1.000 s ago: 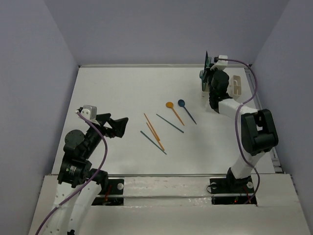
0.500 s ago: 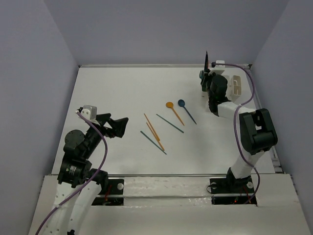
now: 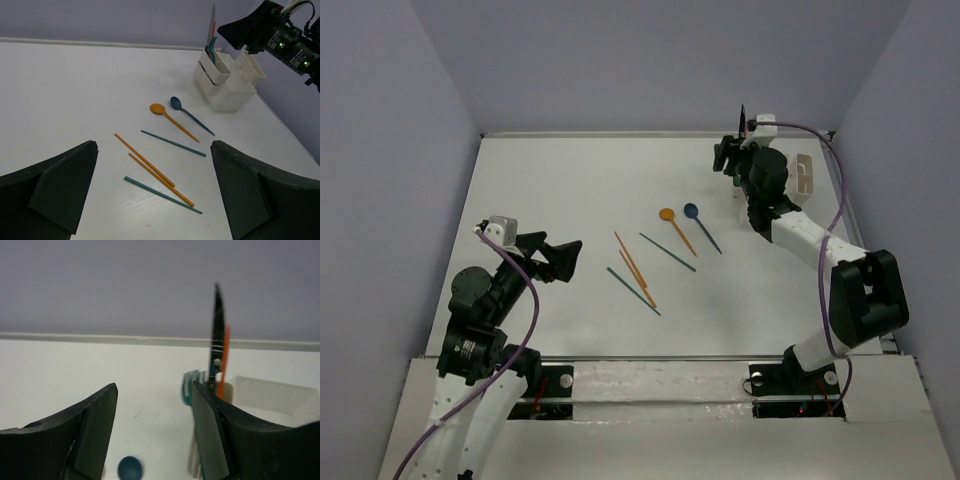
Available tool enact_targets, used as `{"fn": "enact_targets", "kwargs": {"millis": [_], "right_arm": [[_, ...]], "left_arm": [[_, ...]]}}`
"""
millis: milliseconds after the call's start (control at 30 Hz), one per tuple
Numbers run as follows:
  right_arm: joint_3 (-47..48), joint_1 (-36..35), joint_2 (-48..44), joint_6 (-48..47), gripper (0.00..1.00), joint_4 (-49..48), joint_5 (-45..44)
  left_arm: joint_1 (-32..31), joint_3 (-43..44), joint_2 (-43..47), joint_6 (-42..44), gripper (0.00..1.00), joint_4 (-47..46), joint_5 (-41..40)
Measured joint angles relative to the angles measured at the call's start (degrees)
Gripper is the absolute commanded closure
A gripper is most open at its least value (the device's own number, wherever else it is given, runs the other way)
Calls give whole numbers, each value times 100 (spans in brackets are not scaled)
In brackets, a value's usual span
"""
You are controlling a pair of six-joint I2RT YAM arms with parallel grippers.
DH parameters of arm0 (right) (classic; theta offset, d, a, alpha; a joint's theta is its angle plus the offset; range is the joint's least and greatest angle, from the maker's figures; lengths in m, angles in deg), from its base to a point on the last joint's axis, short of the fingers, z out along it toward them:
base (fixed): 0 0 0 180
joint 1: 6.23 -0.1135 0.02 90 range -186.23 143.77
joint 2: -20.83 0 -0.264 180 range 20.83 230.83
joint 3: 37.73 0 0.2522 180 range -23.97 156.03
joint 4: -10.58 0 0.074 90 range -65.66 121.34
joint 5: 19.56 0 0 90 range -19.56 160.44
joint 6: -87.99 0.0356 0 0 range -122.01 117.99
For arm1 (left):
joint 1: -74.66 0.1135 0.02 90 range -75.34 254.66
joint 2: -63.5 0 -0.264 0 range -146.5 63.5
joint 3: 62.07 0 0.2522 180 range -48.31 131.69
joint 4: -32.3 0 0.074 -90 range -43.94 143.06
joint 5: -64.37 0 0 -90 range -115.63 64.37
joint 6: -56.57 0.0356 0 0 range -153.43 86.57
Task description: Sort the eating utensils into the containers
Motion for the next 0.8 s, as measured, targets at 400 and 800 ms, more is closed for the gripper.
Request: {"fn": "enact_targets", "kwargs": {"millis": [400, 800], "right_arm": [[925, -1434, 979, 282, 42, 2680, 669], [1648, -1390, 2243, 422, 43, 4325, 905]], "left_arm": [[-2, 0, 0, 0, 1, 0, 2], [-2, 0, 0, 0, 1, 0, 2]]}}
